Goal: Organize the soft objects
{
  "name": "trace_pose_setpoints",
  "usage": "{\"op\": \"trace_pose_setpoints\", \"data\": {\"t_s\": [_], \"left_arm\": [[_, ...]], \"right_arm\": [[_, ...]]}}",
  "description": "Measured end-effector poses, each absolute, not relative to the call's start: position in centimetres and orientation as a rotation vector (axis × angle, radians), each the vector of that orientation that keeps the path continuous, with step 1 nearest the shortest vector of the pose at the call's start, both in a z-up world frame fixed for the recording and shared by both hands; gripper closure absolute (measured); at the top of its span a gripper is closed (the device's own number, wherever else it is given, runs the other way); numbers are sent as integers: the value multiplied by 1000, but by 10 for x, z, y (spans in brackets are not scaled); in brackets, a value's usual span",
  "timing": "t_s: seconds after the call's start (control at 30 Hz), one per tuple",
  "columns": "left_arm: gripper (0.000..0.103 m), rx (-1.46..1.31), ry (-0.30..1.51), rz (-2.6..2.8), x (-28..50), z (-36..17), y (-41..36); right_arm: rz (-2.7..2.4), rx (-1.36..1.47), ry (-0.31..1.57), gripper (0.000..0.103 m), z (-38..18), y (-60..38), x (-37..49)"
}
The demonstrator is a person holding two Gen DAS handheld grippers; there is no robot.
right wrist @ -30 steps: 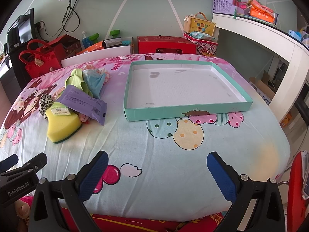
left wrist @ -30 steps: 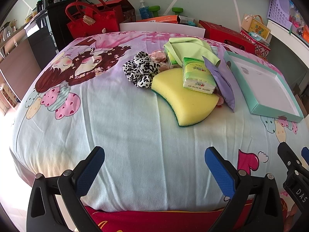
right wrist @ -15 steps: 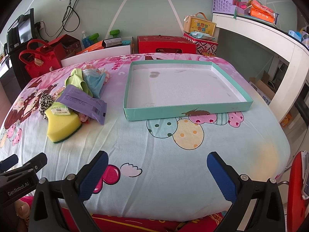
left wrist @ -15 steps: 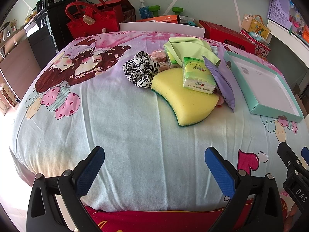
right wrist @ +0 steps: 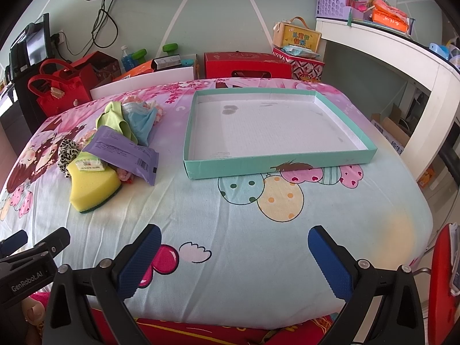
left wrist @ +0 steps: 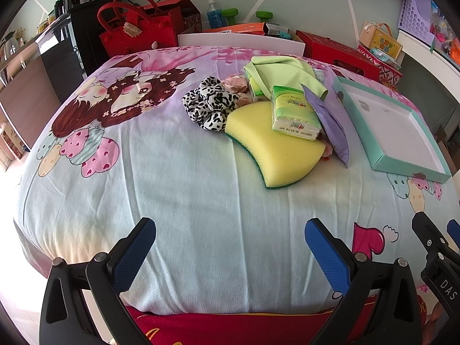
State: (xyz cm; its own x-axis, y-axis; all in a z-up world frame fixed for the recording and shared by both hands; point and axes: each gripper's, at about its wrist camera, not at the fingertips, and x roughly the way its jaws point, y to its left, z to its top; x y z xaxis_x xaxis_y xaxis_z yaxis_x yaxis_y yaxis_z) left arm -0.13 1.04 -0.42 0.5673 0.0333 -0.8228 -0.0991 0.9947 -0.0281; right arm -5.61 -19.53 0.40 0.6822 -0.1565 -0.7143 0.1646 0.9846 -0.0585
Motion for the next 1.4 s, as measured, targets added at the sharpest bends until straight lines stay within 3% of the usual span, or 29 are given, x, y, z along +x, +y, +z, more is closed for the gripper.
{"op": "trace_pose_setpoints", "data": {"t_s": [0.67,1.4], "left_arm": [[0,-277,912,65,60,29,75],[0,-375,1050,173,139,4,91]], "right_arm": [[25,53,811,0,45,-162,-4],[159,91,946,0,13,-123,74]]}}
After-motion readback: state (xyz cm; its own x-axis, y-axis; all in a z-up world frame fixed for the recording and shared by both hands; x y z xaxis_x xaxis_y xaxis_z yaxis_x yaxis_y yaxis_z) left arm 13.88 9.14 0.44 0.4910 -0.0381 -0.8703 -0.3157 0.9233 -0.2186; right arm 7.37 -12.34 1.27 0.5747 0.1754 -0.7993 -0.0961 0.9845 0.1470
